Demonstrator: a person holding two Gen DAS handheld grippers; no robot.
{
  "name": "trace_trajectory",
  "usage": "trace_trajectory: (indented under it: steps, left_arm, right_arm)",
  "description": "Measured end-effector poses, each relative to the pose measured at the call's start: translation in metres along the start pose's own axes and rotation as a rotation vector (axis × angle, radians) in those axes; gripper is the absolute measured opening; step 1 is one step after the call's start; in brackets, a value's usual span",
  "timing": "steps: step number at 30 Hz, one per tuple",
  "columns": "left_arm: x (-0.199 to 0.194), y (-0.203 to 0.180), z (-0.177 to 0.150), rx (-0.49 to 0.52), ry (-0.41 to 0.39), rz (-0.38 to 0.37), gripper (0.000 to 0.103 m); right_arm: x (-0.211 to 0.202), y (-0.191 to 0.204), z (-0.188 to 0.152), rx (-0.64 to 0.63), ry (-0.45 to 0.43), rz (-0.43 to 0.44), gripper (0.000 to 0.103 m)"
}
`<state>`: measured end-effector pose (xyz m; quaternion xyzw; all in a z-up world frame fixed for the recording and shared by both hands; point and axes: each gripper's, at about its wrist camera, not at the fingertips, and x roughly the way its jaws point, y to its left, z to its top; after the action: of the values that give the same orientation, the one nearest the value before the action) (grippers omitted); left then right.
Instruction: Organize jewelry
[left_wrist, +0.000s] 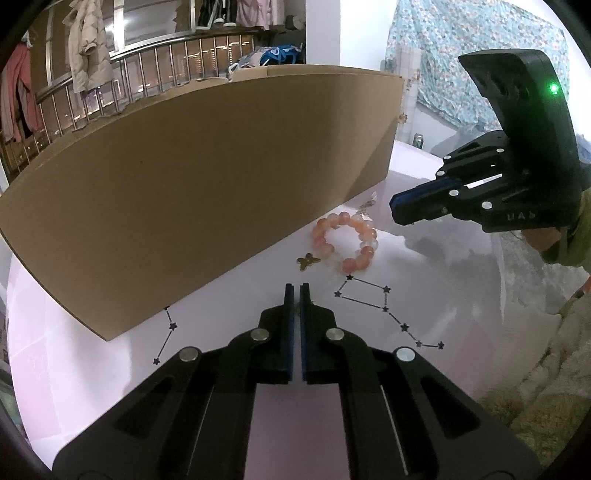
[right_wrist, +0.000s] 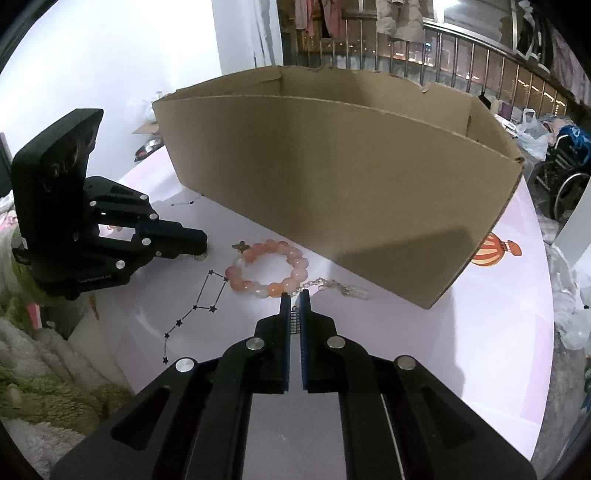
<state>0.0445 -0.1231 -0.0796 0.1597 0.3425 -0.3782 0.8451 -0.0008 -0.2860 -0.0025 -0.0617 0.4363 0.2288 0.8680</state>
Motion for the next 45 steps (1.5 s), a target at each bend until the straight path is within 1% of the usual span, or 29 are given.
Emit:
trace_trajectory:
  steps: [2,4,5,12,18,20,23,25,31,36,42,45]
  left_arm:
    - [-0.004,0.0,0.001,-0.006,-0.008,-0.003,0.003]
    - [-0.005,-0.001,0.001,-0.008,-0.01,-0.005,0.009]
    - [-0.005,-0.002,0.001,-0.006,-0.011,0.003,0.014]
    - [0.005,-0.004,0.0,0.012,0.029,0.042,0.018]
    - [0.008,-0.006,0.003,0.014,0.028,0.056,0.018]
    - [0.008,-0.005,0.004,-0.003,0.027,0.05,0.017]
    - [0.007,-0.01,0.003,0.002,0.025,0.05,0.011]
    - [0.007,-0.012,0.004,0.017,0.025,0.062,0.011]
    - [0.005,-0.013,0.003,0.022,0.023,0.072,0.01]
    - [0.003,-0.014,0.001,0.019,0.021,0.071,0.01]
    - [-0.005,-0.012,0.003,0.008,0.0,0.078,0.01]
    - [-0.009,-0.012,0.003,0.003,-0.011,0.085,0.01]
  right_arm:
    - [-0.001,-0.001,-0.001,0.004,-0.003,-0.001,0.005]
    - [-0.002,-0.003,-0.002,0.008,-0.006,0.002,0.005]
    - [-0.002,-0.003,-0.003,0.01,-0.006,0.004,0.003]
    - [-0.001,-0.004,-0.002,0.015,-0.011,0.012,0.003]
    - [0.001,-0.007,-0.003,0.03,-0.012,0.017,0.003]
    - [0.003,-0.006,-0.003,0.035,-0.014,0.019,0.003]
    - [0.003,-0.006,-0.002,0.045,-0.018,0.019,0.003]
    - [0.002,-0.006,-0.002,0.046,-0.02,0.019,0.003]
    - [-0.002,-0.006,-0.001,0.044,-0.031,0.012,0.003]
    - [-0.007,-0.01,-0.002,0.045,-0.043,0.002,0.003]
    - [-0.016,-0.016,-0.002,0.067,-0.061,-0.009,0.003]
    - [-0.014,-0.017,-0.003,0.082,-0.048,0.016,0.003]
